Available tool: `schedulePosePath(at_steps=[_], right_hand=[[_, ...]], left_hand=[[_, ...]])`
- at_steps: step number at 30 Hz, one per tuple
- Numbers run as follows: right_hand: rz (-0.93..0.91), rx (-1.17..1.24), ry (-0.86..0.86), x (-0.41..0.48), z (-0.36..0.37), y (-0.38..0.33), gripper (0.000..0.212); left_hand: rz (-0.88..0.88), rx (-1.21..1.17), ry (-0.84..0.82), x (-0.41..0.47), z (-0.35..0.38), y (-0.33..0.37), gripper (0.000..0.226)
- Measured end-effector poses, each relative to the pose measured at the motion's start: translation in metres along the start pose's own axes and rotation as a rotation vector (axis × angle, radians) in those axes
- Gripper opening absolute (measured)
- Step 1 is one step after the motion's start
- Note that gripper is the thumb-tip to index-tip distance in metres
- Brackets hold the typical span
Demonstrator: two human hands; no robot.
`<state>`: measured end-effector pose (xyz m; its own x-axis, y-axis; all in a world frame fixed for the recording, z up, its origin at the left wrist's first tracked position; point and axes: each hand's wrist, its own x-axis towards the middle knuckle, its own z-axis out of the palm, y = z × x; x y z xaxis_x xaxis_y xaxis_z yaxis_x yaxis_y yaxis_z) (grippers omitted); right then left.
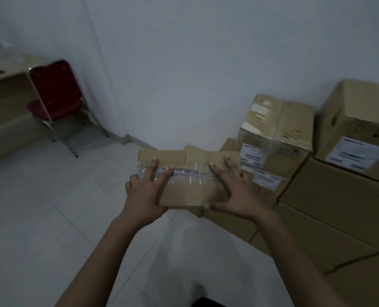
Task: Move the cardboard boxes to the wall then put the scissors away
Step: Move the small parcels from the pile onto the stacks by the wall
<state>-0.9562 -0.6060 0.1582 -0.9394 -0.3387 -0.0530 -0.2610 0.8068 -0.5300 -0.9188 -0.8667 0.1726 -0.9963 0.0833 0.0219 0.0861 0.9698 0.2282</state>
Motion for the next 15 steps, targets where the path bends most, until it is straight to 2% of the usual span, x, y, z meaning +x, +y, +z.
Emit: schedulePosePath(at_steps=[5, 15], right_hand=[[-0.001, 0.069, 0.011, 0.079, 0.012, 0.000, 0.093], [0.026, 0.012, -0.027, 0.219, 0.020, 0.009, 0.090]], left_hand=[[-0.042, 0.032, -0.032, 0.065, 0.000, -0.035, 0.101], [-0.052, -0.017, -0.024, 0.191, 0.019, -0.095, 0.100]])
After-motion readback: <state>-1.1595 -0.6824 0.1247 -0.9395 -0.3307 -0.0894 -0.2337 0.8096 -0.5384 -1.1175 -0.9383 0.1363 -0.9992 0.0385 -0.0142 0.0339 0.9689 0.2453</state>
